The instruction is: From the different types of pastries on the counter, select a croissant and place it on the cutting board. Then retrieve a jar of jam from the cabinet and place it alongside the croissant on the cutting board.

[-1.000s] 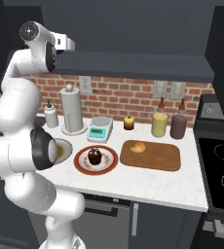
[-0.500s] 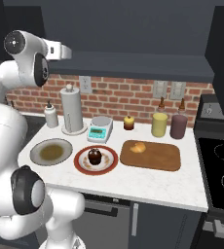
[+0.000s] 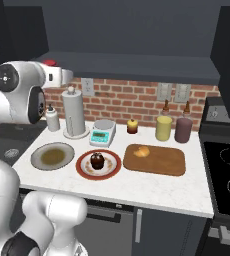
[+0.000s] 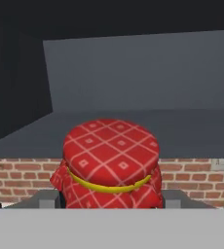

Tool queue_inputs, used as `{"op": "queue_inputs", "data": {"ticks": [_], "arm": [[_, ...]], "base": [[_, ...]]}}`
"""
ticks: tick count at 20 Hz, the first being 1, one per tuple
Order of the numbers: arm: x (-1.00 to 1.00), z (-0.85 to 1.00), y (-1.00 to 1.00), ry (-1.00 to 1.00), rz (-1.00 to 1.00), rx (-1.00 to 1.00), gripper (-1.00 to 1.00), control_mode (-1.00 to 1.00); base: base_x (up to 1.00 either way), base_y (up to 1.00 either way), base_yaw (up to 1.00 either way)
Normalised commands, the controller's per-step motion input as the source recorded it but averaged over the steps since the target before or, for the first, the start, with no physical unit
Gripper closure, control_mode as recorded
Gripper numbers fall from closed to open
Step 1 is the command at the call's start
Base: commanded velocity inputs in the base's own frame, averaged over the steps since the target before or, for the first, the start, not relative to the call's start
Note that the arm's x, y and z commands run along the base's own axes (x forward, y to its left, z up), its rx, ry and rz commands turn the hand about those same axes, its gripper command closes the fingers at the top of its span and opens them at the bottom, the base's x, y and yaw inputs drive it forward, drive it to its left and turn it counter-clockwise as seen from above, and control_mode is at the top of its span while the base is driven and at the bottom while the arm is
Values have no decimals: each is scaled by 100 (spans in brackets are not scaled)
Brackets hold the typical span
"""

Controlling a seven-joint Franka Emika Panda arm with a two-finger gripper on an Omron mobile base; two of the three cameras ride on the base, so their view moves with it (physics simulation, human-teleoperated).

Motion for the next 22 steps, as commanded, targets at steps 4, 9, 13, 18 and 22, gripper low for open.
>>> {"op": "queue_inputs", "data": {"ticks": [4,9,13,18,22], "arm": [[-100,-30,-11,0,-2,0,100,-100],[-100,-32,-31,0,-1,0,100,-100],[-75,-62,-49,1,0,0,100,-100],[-30,-67,-66,1,0,0,100,-100],[-1,-91,-51,1,-1,0,100,-100]], "base": [[0,0,0],[0,0,0],[0,0,0],[0,0,0],[0,0,0]]}}
